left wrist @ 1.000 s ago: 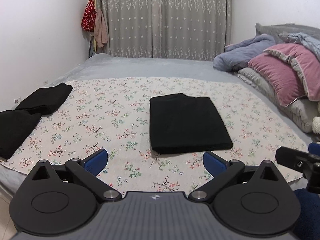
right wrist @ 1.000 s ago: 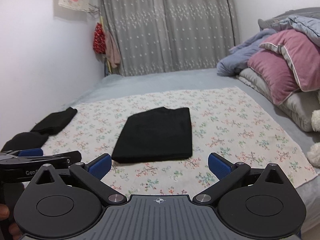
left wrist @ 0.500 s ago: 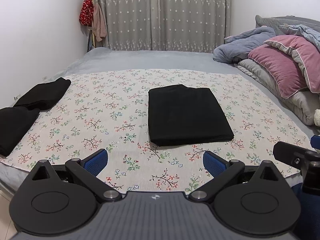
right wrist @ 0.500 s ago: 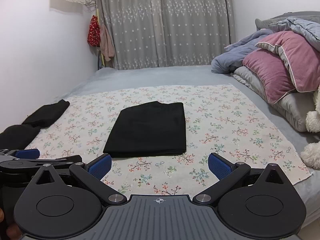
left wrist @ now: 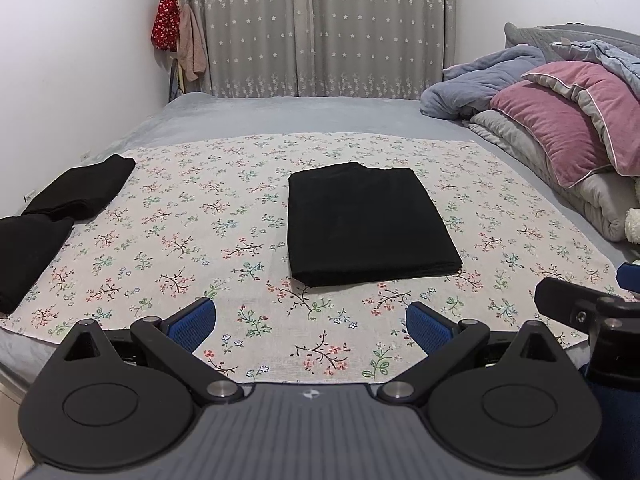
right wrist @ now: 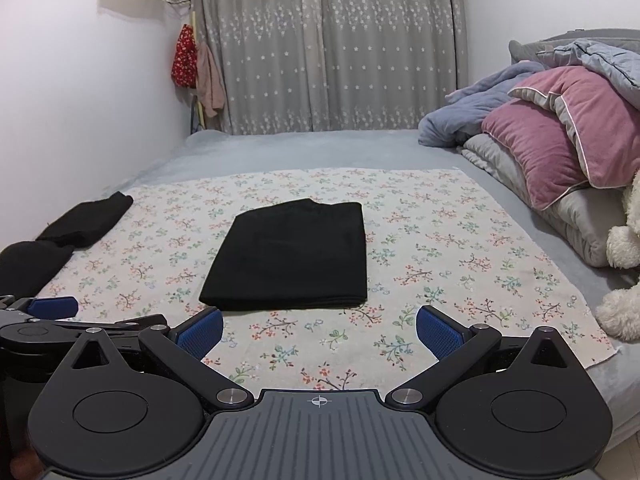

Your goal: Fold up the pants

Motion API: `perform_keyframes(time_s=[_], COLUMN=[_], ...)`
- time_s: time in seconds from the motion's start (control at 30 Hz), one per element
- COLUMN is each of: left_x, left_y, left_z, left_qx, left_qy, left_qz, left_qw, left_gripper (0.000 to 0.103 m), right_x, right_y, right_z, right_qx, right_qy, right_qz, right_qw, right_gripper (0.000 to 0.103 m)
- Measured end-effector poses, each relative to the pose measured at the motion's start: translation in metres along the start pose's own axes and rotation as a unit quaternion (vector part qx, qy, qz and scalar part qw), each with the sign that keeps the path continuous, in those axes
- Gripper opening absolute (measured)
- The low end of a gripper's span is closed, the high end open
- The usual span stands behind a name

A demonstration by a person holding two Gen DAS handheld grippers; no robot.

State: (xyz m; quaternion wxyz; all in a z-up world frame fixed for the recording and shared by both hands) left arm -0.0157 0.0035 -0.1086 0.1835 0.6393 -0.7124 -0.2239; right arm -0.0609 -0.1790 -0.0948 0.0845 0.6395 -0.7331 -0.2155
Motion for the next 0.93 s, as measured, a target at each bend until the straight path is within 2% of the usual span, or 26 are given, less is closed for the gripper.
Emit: perform_keyframes(time_s=[0.17,0.37,0.93], left_x=[0.0025,0.0057,0.0096], left_y=[-0.001,0.0024,-0.0032], left_z=[0.0005,0.0013,0.0015], left_qx=[-0.003,0.012,-0.001], left_qy=[-0.002,-0.002,-0.004], left_qz=[0.001,0.012,0.015], left_qw=[1.0,0.9998,0.9999], left_gripper=[0.103,0.103,0.103], right_x=[0.0009,0.0001,0.0036], right_y=[-0.0002,-0.0006,-0.0029], right_z=[0.0008,0.0013,0.003], right_qx=[-0.002,-0.003,-0.004], right_qy=[-0.001,-0.001,-0.006], right_qz=[0.001,0.002,0.002], right_qw=[1.0,1.0,1.0], right_gripper=[0.103,0.103,0.103])
Point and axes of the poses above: each gripper's, at about its wrist camera, not at the fingertips, and y roughly against the way its jaws point, x to its right, z to its underside, the point moved 2 cm from there along -y, roughly the way its jaws point, and after that the axes turned 1 degree about -x, right-handed, at the moved point
